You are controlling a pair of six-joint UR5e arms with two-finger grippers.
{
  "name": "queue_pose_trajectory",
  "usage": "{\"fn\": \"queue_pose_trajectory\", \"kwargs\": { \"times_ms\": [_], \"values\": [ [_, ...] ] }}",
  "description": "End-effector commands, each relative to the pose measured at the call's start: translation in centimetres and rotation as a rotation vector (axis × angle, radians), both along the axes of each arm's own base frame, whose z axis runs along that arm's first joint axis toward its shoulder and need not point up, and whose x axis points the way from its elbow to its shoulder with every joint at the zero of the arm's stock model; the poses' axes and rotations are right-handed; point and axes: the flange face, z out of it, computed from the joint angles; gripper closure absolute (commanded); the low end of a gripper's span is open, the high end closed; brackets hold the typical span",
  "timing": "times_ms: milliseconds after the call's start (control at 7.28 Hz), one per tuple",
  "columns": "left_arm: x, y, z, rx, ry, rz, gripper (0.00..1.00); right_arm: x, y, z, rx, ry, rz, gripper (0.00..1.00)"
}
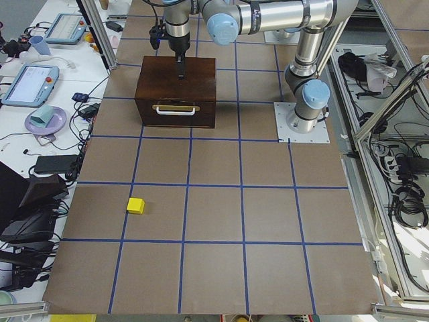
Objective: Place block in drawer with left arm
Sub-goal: 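Lower the left gripper and hook the white drawer handle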
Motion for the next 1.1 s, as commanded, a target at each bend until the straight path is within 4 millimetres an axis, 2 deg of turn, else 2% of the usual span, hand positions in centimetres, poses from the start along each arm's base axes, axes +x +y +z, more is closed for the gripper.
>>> {"fn": "queue_pose_trajectory", "kwargs": {
  "times_ms": [0,137,412,549,824,962],
  "values": [
    [4.6,-0.5,-1.5,0.014,0.022,-0.031,0.00,0.0,0.0,0.0,0.000,0.000,0.000,0.00],
    [6.9,-0.7,-2.3,0.015,0.045,-0.020,0.00,0.0,0.0,0.0,0.000,0.000,0.000,0.00],
    [10.0,-1.2,-3.4,-0.013,0.089,-0.057,0.00,0.0,0.0,0.0,0.000,0.000,0.000,0.00],
    [10.7,-1.7,-4.0,-0.027,0.082,-0.080,0.00,-0.1,0.0,0.0,0.000,0.000,-0.002,0.00],
    [13.5,-2.3,-6.2,-0.020,0.093,-0.090,0.00,0.0,0.0,-0.1,0.001,0.000,0.000,0.00],
    [13.6,-2.8,-7.0,-0.030,0.134,-0.090,0.00,0.0,0.0,0.0,0.000,0.000,0.000,0.00]
  ]
}}
